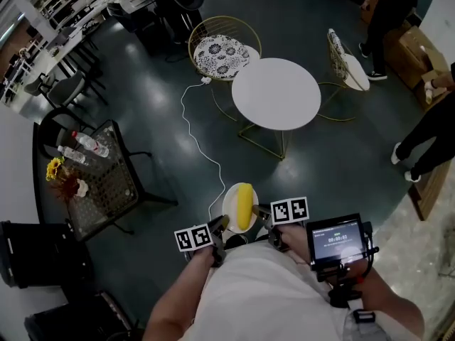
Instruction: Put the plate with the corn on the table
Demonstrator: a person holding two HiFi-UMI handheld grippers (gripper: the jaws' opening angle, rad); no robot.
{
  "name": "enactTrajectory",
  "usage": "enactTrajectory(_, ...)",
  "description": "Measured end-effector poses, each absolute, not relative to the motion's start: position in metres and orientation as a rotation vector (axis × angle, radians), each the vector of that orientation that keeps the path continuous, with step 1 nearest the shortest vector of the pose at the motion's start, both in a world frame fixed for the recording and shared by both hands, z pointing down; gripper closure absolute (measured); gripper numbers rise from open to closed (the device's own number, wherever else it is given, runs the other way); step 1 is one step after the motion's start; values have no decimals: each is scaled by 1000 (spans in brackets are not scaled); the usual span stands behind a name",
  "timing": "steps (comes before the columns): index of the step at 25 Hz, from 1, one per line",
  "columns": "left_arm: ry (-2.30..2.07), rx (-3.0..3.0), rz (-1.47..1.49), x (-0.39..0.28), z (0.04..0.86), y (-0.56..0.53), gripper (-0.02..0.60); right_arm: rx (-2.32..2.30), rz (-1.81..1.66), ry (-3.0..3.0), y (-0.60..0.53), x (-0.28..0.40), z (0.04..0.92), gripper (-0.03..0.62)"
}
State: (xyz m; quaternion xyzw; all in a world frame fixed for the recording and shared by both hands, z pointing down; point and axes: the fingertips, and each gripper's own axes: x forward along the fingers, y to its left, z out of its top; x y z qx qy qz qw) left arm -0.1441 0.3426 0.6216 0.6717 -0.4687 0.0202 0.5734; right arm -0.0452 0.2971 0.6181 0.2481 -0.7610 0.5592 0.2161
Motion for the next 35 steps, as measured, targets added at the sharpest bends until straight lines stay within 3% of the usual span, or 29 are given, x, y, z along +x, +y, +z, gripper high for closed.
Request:
enactTrajectory(26, -937, 1636, 176, -71, 631, 323, 545, 900, 1701, -2083, 296, 34, 619, 537)
enactTrajectory(35, -916, 1642, 185, -77, 634, 304, 545, 933, 1719, -2083, 278, 28, 621, 537)
